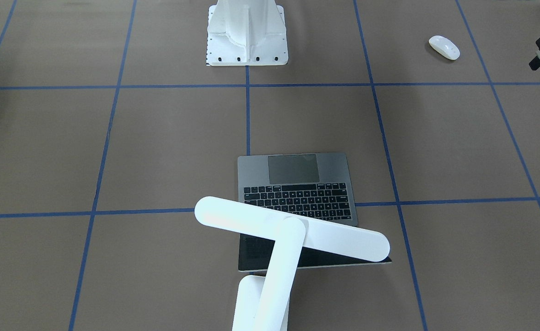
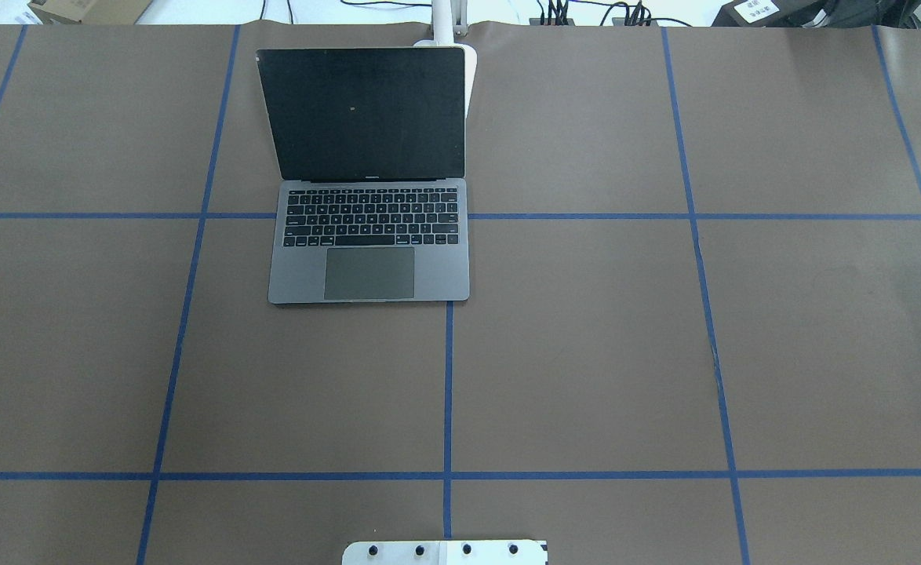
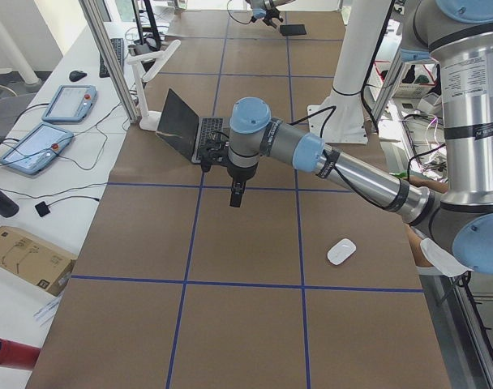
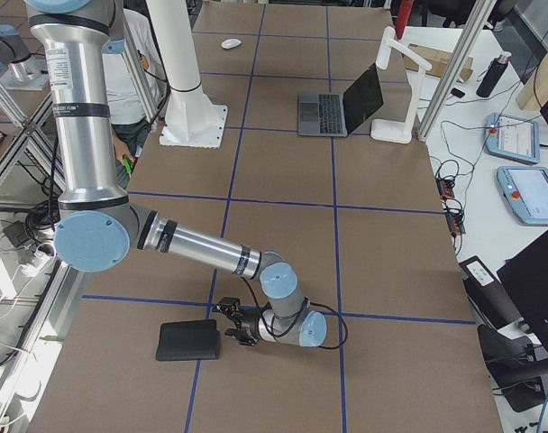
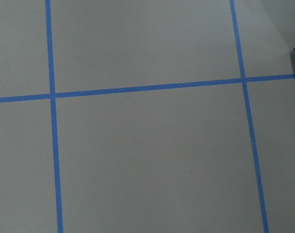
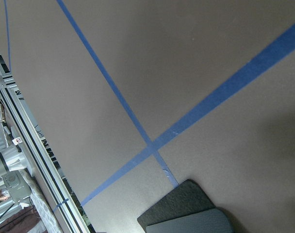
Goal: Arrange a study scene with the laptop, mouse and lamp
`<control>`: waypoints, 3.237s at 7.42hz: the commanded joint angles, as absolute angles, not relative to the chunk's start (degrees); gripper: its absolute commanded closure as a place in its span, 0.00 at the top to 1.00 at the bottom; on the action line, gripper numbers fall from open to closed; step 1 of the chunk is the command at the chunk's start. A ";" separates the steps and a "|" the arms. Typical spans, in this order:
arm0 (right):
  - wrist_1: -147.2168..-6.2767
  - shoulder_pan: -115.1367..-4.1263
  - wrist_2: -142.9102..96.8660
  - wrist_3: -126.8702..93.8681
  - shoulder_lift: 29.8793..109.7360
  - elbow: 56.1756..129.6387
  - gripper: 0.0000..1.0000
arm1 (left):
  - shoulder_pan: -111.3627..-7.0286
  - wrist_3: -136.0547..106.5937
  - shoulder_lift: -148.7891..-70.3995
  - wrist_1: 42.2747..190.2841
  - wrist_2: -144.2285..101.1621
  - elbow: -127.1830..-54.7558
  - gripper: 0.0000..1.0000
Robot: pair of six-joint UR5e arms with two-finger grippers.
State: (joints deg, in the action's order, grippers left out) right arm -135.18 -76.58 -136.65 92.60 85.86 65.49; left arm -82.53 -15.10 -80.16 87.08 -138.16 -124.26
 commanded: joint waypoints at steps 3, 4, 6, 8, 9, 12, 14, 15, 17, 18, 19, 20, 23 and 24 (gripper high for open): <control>-135.18 -75.85 -136.58 92.55 85.87 65.39 0.89 | -82.53 -15.64 -80.16 87.10 -138.16 -124.63 1.00; -135.18 -75.85 -136.58 92.55 85.96 65.30 0.89 | -82.53 -15.64 -80.16 87.10 -138.08 -124.54 1.00; -134.31 -75.50 -136.58 92.37 85.52 63.29 0.89 | -82.53 -15.56 -80.16 87.01 -138.08 -124.63 1.00; -132.98 -74.97 -136.76 92.02 85.52 62.84 0.89 | -82.53 -15.64 -80.16 87.10 -138.08 -124.63 1.00; -133.07 -74.97 -136.67 92.11 85.08 62.93 0.89 | -82.53 -15.64 -80.16 87.10 -138.08 -124.72 1.00; -132.80 -75.06 -136.41 92.46 84.99 63.02 0.89 | -82.53 -15.64 -80.16 87.10 -138.08 -124.80 1.00; -128.97 -76.19 -135.45 92.46 85.16 63.02 0.89 | -82.53 -15.64 -80.16 87.10 -138.16 -124.80 1.00; -128.33 -76.38 -134.83 92.37 85.43 63.02 0.89 | -82.53 -15.73 -80.07 87.10 -138.16 -124.98 1.00; -128.32 -76.38 -134.82 92.37 85.61 63.02 0.90 | -82.53 -16.52 -80.07 87.10 -138.16 -125.24 1.00; -128.32 -76.38 -134.82 92.46 86.30 63.02 0.90 | -82.53 -16.52 -80.07 87.01 -138.16 -125.59 1.00; -128.32 -76.38 -134.82 92.46 86.92 63.02 0.90 | -82.53 -16.52 -80.07 87.01 -138.08 -125.86 1.00; -128.32 -76.38 -134.91 92.55 87.36 63.10 0.90 | -82.53 -16.52 -79.72 87.01 -138.08 -126.03 1.00; -128.23 -76.38 -134.91 92.64 88.50 63.46 0.90 | -82.62 -16.87 -79.01 87.01 -138.08 -127.18 1.00; -128.32 -76.38 -134.91 92.55 88.51 63.46 0.90 | -82.53 -16.96 -79.01 87.01 -138.08 -127.18 1.00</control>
State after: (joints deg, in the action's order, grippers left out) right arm -128.25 -76.38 -134.91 92.61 88.37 63.41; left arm -82.56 -16.82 -79.07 87.01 -138.08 -127.08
